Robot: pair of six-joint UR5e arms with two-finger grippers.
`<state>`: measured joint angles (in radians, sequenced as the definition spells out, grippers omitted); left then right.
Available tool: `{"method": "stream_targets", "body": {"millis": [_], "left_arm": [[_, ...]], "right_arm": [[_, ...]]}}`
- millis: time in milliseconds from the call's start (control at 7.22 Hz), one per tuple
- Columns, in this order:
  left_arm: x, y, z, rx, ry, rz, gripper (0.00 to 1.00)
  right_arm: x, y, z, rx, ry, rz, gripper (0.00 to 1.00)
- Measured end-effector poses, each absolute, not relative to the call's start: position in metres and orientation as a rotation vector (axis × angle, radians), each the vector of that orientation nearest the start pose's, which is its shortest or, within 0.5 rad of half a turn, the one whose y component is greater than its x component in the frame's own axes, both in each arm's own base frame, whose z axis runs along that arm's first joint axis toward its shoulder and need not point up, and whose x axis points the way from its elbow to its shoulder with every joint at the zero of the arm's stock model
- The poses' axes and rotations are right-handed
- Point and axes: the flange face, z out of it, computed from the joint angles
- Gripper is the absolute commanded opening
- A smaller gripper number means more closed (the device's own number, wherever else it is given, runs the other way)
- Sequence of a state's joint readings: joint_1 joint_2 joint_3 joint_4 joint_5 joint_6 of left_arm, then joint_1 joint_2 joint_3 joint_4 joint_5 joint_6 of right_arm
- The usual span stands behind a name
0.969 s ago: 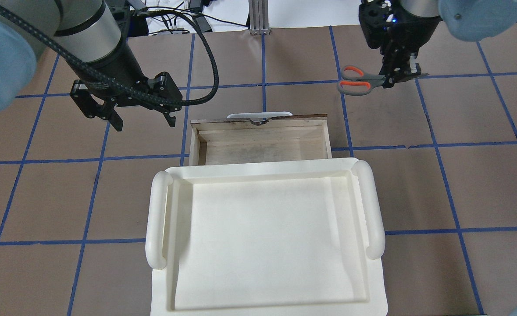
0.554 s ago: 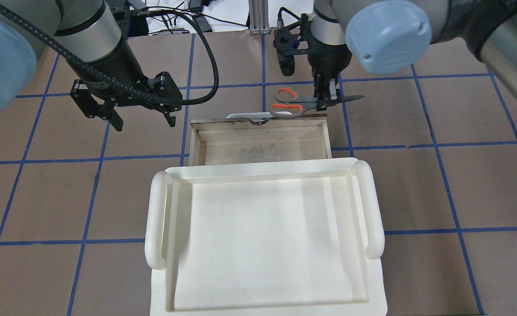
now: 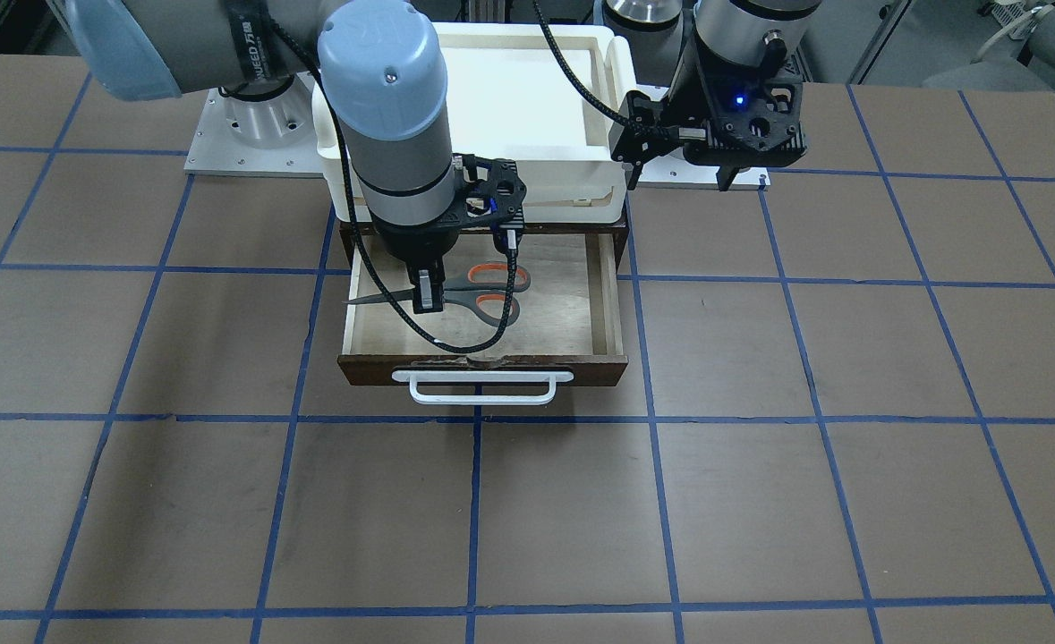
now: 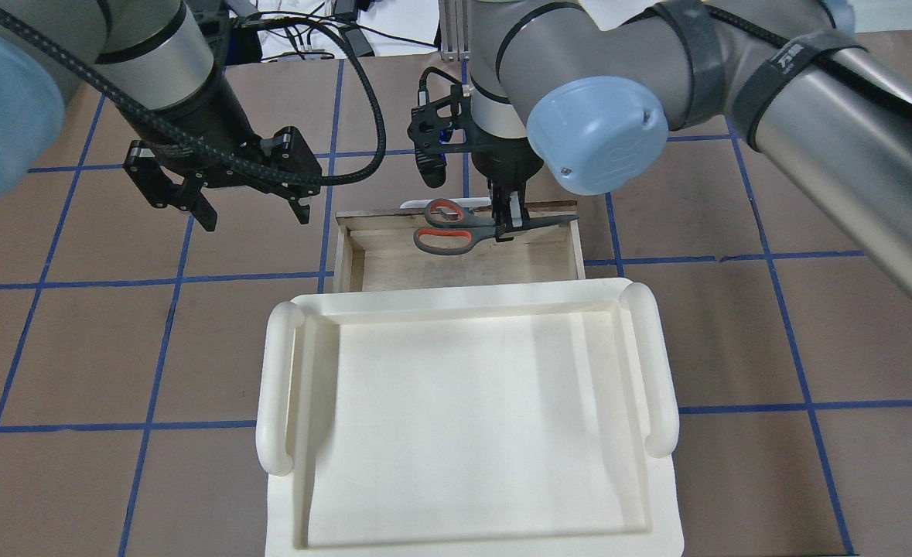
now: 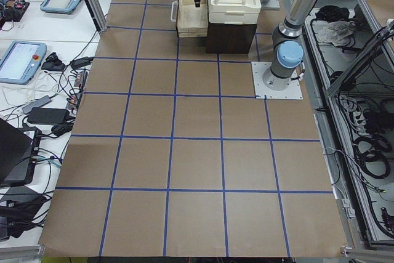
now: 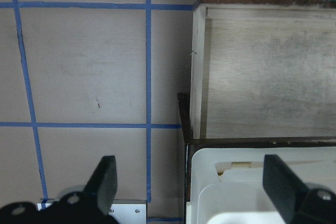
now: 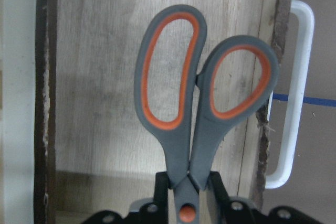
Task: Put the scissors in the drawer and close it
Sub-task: 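Lift the scissors and carry them with the right gripper over the drawer, then lower the scissors into the drawer and open the right gripper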
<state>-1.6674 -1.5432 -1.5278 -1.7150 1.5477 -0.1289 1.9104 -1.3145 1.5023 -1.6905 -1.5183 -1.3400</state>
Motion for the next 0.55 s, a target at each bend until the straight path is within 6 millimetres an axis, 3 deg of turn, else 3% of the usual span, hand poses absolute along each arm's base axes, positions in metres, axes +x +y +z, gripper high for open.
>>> {"method": "stream_targets", "body": {"millis": [554], "left_arm": [[-0.18, -0.456, 0.509, -0.053, 3.154, 0.118, 1.0]], "right_arm": [[0.365, -0.495, 0.368, -2.277, 2.035, 0.058, 0.0]]}}
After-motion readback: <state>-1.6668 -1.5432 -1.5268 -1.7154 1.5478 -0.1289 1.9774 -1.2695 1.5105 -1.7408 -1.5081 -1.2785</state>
